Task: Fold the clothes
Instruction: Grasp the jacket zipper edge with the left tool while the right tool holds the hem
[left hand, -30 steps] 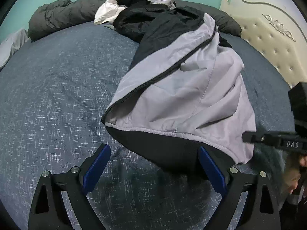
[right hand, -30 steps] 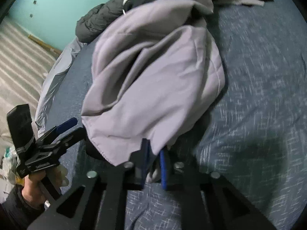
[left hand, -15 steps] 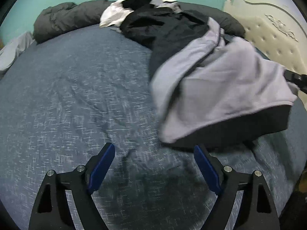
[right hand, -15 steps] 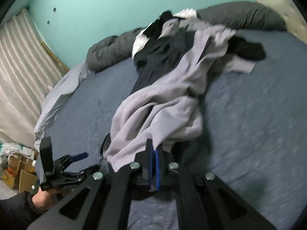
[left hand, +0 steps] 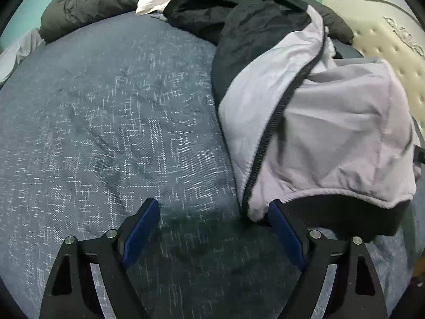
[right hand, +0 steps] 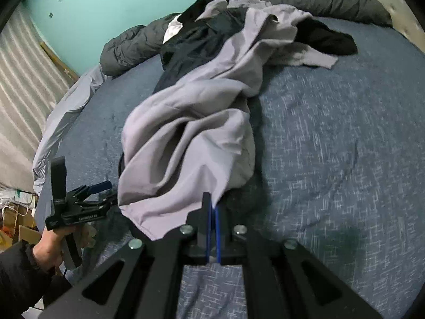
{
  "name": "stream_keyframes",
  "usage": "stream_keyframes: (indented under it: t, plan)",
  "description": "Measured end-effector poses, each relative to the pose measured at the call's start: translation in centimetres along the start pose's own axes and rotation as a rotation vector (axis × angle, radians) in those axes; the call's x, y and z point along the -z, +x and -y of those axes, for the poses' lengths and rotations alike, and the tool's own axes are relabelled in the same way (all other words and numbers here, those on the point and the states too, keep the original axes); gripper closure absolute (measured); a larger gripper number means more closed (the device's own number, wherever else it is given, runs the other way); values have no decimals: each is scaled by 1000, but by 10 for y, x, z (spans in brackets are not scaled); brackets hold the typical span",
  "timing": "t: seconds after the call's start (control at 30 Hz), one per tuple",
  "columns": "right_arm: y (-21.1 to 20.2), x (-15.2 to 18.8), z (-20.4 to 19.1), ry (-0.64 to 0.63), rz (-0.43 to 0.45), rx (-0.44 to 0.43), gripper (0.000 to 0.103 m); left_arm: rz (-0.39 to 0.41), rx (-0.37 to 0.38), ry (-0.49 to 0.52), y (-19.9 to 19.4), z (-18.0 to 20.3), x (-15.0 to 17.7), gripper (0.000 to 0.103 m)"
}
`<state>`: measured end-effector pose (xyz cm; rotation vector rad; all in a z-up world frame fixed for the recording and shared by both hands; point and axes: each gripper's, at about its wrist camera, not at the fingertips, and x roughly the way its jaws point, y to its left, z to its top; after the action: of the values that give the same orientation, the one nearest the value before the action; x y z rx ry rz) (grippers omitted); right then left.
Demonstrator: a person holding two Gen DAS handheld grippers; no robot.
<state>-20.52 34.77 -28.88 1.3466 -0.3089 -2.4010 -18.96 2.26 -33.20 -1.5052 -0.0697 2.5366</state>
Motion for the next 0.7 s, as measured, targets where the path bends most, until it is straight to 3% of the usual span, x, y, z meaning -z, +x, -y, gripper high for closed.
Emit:
stream_keyframes:
  t: [0.3,0.43,0.7]
  plan:
    - [11,3,9,9,-11,-10,101,-12,-32,1,14,4,-5,13]
    - [12,4,12,16,-10,-15,101,-52,-32,45,21,12,-8,0]
    - [13,3,12,21,-7,-19,101,-45,-46,32,18,13,-13,1]
